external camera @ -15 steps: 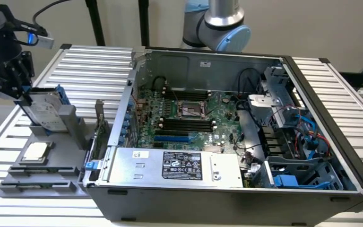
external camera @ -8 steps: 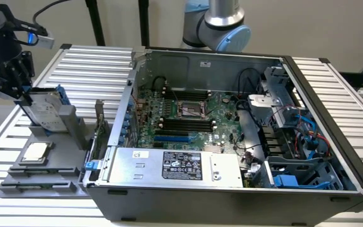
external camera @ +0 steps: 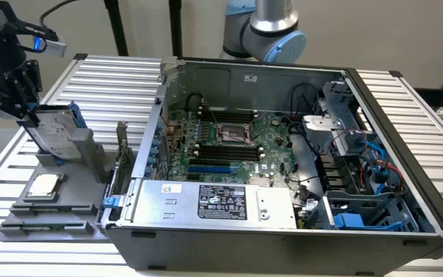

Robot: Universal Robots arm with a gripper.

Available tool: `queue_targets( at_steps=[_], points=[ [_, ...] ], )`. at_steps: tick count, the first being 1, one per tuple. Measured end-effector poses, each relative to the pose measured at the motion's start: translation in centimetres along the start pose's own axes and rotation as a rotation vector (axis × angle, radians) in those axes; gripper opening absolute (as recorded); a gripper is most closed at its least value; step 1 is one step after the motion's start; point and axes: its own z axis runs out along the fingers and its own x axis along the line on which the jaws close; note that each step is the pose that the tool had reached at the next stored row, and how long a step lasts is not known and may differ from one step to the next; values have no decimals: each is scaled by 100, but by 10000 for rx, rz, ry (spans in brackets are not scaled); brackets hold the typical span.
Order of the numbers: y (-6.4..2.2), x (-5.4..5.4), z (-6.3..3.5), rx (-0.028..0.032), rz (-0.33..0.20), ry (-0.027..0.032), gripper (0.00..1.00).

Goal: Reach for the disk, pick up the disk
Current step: 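Pick up the disk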

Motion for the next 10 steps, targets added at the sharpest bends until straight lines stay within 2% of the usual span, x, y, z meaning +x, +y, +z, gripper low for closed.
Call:
queue_targets(
  at_steps=[3, 10],
  points=[
    [1, 0, -92, -1, 0, 1, 33],
    [1, -2, -410, 0, -1, 1, 33]
  ],
)
